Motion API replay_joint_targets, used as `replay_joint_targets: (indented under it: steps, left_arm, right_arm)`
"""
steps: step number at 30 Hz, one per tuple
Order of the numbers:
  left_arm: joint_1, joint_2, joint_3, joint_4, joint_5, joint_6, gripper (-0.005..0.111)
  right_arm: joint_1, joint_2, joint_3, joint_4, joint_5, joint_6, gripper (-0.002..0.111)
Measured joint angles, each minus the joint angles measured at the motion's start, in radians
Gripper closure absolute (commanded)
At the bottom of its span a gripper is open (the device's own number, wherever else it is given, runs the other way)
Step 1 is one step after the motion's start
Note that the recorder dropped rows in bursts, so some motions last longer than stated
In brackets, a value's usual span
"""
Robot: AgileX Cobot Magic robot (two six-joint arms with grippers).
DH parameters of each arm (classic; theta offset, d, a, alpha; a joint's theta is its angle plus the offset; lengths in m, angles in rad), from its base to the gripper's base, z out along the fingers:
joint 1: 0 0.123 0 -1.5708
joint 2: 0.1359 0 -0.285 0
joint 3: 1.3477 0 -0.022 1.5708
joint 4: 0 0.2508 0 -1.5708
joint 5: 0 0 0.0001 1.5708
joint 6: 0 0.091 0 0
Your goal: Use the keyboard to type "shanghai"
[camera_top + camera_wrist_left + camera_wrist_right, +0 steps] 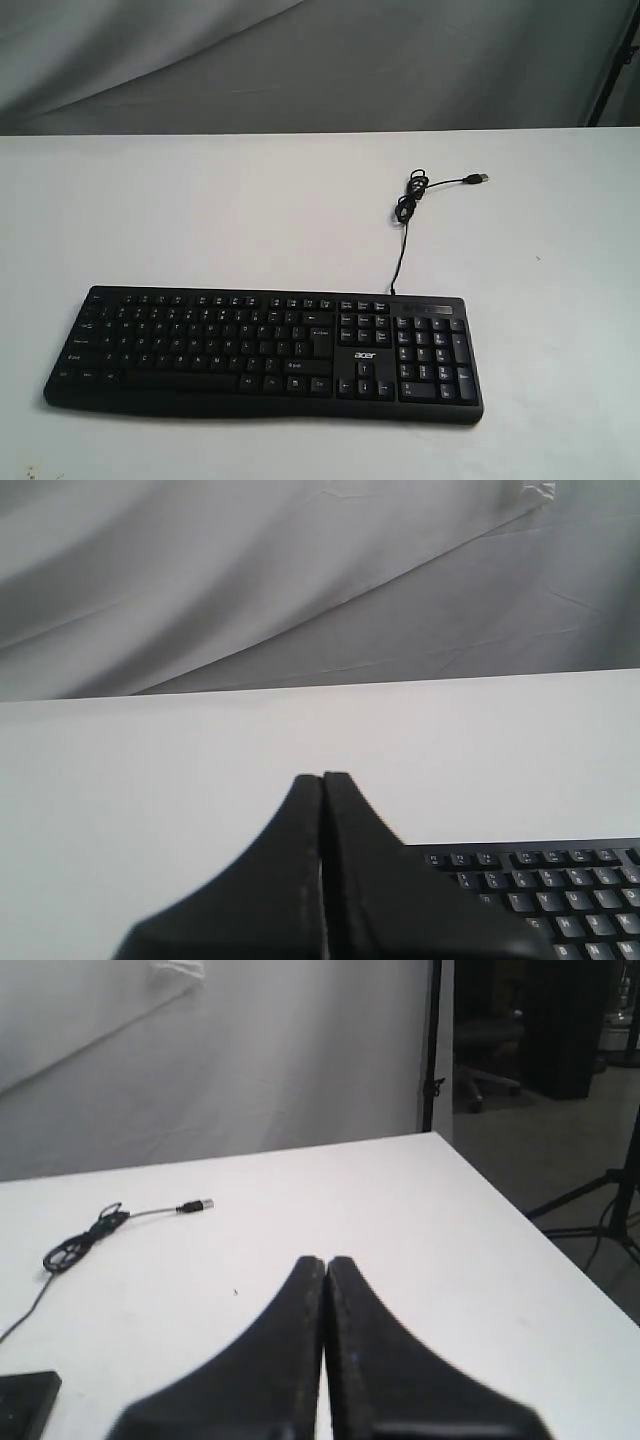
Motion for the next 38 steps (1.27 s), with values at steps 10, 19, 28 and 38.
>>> replay_joint_targets:
  steps: [10, 19, 28, 38]
  left_arm:
    - [0.000, 0.000, 0.000, 0.000, 0.000, 0.000, 0.107]
    - [0.000, 0.000, 0.000, 0.000, 0.000, 0.000, 0.107]
    - [0.000, 0.000, 0.000, 0.000, 0.000, 0.000, 0.107]
    - [0.000, 0.000, 0.000, 0.000, 0.000, 0.000, 0.107]
  right_arm:
    - [0.000, 0.000, 0.002, -0.019, 0.099, 0.000, 0.108]
    - [0.000, 0.000, 0.002, -0.019, 0.099, 0.000, 0.108]
    - [0.000, 0.000, 0.002, -0.019, 0.099, 0.000, 0.108]
    - [0.000, 0.000, 0.002, -0.019, 0.099, 0.000, 0.108]
